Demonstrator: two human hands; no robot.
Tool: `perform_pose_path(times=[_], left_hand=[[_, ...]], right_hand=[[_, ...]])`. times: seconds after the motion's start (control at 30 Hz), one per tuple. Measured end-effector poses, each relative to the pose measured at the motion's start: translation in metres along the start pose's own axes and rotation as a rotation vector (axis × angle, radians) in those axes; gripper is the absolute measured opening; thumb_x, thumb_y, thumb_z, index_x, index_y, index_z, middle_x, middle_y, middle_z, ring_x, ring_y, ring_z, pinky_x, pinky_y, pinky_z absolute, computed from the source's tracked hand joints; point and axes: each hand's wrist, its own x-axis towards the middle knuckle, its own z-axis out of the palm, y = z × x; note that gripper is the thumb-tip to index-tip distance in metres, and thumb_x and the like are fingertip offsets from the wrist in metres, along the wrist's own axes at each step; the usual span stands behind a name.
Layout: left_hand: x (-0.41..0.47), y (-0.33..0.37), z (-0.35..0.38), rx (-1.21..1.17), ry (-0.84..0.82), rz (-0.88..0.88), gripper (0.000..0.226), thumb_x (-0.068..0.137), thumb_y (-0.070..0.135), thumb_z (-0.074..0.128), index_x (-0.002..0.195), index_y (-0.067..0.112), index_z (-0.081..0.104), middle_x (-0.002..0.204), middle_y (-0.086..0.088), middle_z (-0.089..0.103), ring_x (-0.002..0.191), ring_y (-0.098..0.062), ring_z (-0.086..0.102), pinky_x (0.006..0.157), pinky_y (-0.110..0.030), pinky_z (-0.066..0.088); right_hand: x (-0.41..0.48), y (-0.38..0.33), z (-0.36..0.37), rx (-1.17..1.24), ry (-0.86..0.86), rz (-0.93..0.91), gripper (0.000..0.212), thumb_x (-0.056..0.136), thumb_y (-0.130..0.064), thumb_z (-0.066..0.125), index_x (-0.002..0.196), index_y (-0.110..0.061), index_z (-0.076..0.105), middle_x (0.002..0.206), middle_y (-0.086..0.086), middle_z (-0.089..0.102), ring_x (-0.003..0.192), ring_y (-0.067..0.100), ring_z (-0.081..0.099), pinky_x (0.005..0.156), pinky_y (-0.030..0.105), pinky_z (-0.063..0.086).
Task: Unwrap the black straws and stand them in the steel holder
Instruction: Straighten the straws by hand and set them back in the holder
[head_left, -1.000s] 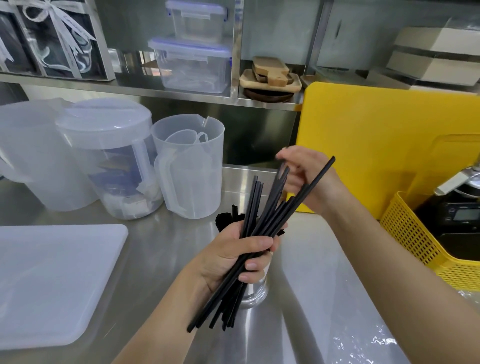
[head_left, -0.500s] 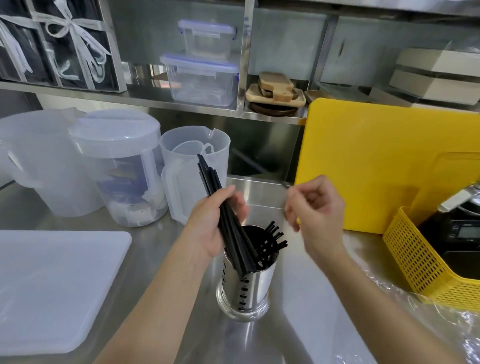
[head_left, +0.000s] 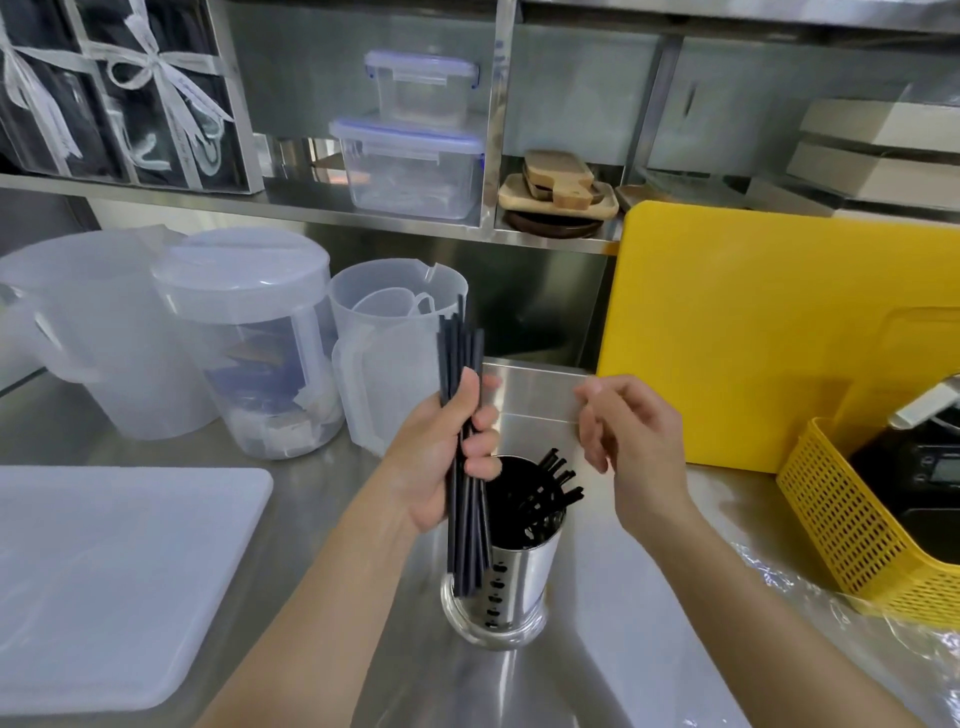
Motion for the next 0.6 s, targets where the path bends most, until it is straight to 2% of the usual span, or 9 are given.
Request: perform_pose_path(times=[0.07, 0.13, 0.17, 0.2, 0.27, 0.33, 0.4, 0.5, 0.6], left_hand=[[-0.004, -0.01, 0.007, 0.075, -0.047, -0.041, 0.033, 0.076, 0.039, 0.054, 0.094, 0.011, 0.052, 0.055, 0.005, 0.04, 0.037, -0.002, 0.031, 0.032, -0.013, 0.029], [-0.009, -0.021, 0.014, 0.113, -0.098, -0.09, 0.037, 0.075, 0.04, 0.054, 0.094, 0.01, 0.046, 0.054, 0.004, 0.039, 0.036, -0.003, 0.031, 0.031, -0.014, 0.027], [-0.01, -0.027, 0.018, 0.116, -0.125, -0.118, 0.04, 0.073, 0.043, 0.055, 0.095, 0.011, 0.044, 0.055, 0.003, 0.04, 0.036, -0.004, 0.031, 0.032, -0.014, 0.027], [-0.013, -0.032, 0.022, 0.126, -0.148, -0.141, 0.043, 0.072, 0.046, 0.055, 0.095, 0.012, 0.043, 0.056, 0.002, 0.041, 0.036, -0.004, 0.031, 0.032, -0.014, 0.028], [-0.016, -0.041, 0.028, 0.176, -0.163, -0.155, 0.047, 0.071, 0.054, 0.052, 0.088, 0.011, 0.045, 0.059, 0.001, 0.042, 0.038, -0.005, 0.032, 0.034, -0.015, 0.029], [-0.018, -0.046, 0.033, 0.212, -0.135, -0.135, 0.038, 0.076, 0.056, 0.048, 0.079, 0.019, 0.055, 0.06, -0.001, 0.043, 0.04, -0.006, 0.033, 0.035, -0.017, 0.029], [-0.02, -0.048, 0.036, 0.206, -0.1, -0.103, 0.032, 0.083, 0.05, 0.046, 0.074, 0.024, 0.061, 0.061, -0.001, 0.046, 0.041, -0.008, 0.035, 0.035, -0.018, 0.03], [-0.025, -0.049, 0.036, 0.184, -0.115, -0.057, 0.021, 0.085, 0.035, 0.053, 0.078, 0.018, 0.062, 0.066, -0.002, 0.053, 0.046, -0.01, 0.042, 0.038, -0.02, 0.035], [-0.028, -0.049, 0.035, 0.134, -0.191, -0.053, 0.008, 0.087, 0.019, 0.058, 0.084, 0.011, 0.061, 0.073, -0.004, 0.056, 0.056, -0.013, 0.051, 0.043, -0.023, 0.042]], right_hand=[[0.01, -0.005, -0.003, -0.078, -0.041, 0.188, 0.026, 0.08, -0.037, 0.067, 0.078, -0.012, 0.063, 0.07, 0.004, 0.06, 0.064, 0.015, 0.056, 0.058, 0.029, 0.042], [0.013, -0.008, -0.003, -0.073, -0.258, 0.34, 0.046, 0.075, -0.051, 0.064, 0.099, -0.012, 0.066, 0.095, 0.004, 0.068, 0.091, 0.018, 0.065, 0.076, 0.034, 0.05], [0.012, -0.009, -0.001, -0.036, -0.356, 0.392, 0.054, 0.075, -0.053, 0.063, 0.105, -0.009, 0.064, 0.099, 0.006, 0.068, 0.095, 0.019, 0.065, 0.08, 0.035, 0.051], [0.009, -0.011, 0.001, 0.011, -0.406, 0.434, 0.055, 0.075, -0.051, 0.063, 0.106, -0.005, 0.062, 0.098, 0.009, 0.067, 0.092, 0.02, 0.065, 0.08, 0.034, 0.051], [0.004, -0.012, 0.007, 0.087, -0.376, 0.494, 0.041, 0.078, -0.036, 0.068, 0.099, -0.001, 0.063, 0.091, 0.014, 0.066, 0.082, 0.02, 0.066, 0.074, 0.029, 0.053], [-0.001, -0.013, 0.013, 0.097, -0.312, 0.498, 0.03, 0.083, -0.021, 0.065, 0.095, 0.007, 0.065, 0.086, 0.016, 0.069, 0.071, 0.018, 0.067, 0.062, 0.022, 0.053], [-0.005, -0.014, 0.014, 0.112, -0.29, 0.471, 0.027, 0.088, -0.014, 0.059, 0.094, 0.012, 0.064, 0.083, 0.016, 0.07, 0.062, 0.015, 0.068, 0.053, 0.018, 0.051], [-0.007, -0.016, 0.012, 0.169, -0.283, 0.439, 0.019, 0.089, -0.013, 0.056, 0.085, 0.001, 0.068, 0.085, 0.014, 0.074, 0.079, 0.021, 0.072, 0.061, 0.021, 0.055], [-0.008, -0.018, 0.012, 0.228, -0.267, 0.437, 0.012, 0.088, -0.012, 0.056, 0.085, -0.004, 0.065, 0.09, 0.018, 0.074, 0.089, 0.027, 0.071, 0.069, 0.028, 0.058]])
